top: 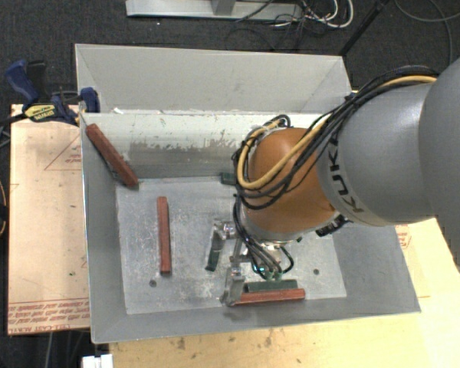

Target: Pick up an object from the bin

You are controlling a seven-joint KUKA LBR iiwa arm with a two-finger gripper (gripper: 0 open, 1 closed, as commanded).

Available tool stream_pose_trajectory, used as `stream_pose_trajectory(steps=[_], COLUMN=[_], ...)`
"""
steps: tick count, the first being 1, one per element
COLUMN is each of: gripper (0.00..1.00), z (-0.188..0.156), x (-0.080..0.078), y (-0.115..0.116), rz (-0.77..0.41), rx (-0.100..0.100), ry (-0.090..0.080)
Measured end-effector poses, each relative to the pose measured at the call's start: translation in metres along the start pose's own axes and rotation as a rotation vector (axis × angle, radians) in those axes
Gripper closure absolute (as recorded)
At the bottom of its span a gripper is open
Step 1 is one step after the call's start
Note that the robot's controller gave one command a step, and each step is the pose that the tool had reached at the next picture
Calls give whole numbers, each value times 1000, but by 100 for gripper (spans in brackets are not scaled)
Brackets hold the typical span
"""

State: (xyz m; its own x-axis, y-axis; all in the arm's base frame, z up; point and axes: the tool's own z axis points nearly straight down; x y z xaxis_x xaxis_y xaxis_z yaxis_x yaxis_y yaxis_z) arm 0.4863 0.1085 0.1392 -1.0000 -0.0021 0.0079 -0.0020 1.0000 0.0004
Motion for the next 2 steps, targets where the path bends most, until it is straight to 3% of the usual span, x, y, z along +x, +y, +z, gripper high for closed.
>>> stream_pose_trajectory(steps=[1,2], gripper=[0,0], z=[-3,26], x=[-2,-21], y=[0,-43], rz=[2,-80], rx=[-1,-1], ry=[-7,-10])
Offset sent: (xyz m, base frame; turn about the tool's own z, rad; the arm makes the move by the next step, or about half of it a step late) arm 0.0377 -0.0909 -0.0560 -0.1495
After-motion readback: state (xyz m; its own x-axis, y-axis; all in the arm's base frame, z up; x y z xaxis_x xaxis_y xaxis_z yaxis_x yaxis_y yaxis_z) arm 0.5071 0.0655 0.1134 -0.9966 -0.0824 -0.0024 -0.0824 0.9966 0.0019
